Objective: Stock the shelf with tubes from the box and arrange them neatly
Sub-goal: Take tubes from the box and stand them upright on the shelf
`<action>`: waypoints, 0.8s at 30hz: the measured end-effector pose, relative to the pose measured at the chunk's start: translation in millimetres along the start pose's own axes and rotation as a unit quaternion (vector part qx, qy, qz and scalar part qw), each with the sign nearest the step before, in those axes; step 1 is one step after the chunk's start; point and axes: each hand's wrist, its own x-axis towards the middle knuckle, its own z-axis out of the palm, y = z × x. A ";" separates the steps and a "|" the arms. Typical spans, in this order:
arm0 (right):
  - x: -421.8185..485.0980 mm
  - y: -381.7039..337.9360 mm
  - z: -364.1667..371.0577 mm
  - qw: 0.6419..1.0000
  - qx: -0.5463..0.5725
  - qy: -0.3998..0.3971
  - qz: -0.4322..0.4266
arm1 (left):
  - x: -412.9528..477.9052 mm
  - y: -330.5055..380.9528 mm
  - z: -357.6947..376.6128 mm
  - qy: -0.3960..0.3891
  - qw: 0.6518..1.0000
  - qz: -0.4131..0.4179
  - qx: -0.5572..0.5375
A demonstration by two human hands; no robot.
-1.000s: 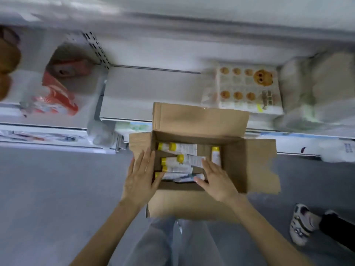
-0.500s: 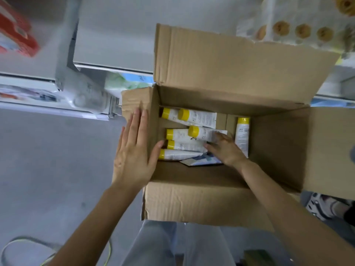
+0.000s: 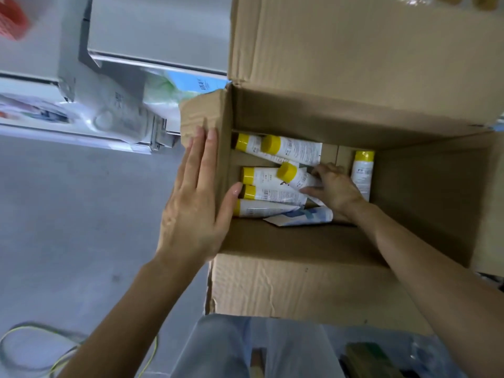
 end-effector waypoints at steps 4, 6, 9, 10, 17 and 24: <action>2.3 -5.2 4.1 0.998 0.057 0.000 0.020 | 0.2 -0.3 -0.4 -0.002 1.000 -0.007 -0.007; 2.4 -5.7 4.9 0.997 0.071 -0.002 0.023 | 0.4 0.7 -1.2 -0.008 1.000 -0.010 -0.018; -2.5 -6.3 1.8 0.998 0.066 -0.014 -0.010 | 0.5 1.9 -2.6 -0.018 0.999 -0.009 -0.034; -6.7 -8.5 -2.0 0.997 0.069 -0.014 -0.021 | 0.8 2.5 -3.2 -0.021 0.999 -0.011 -0.035; -68.3 -46.1 -64.6 0.994 0.049 -0.028 -0.098 | 1.1 7.2 -11.8 -0.045 0.998 -0.026 -0.031; -108.0 -81.4 -114.4 0.974 0.010 -0.144 -0.175 | -0.8 14.7 -36.9 -0.084 0.987 -0.019 -0.137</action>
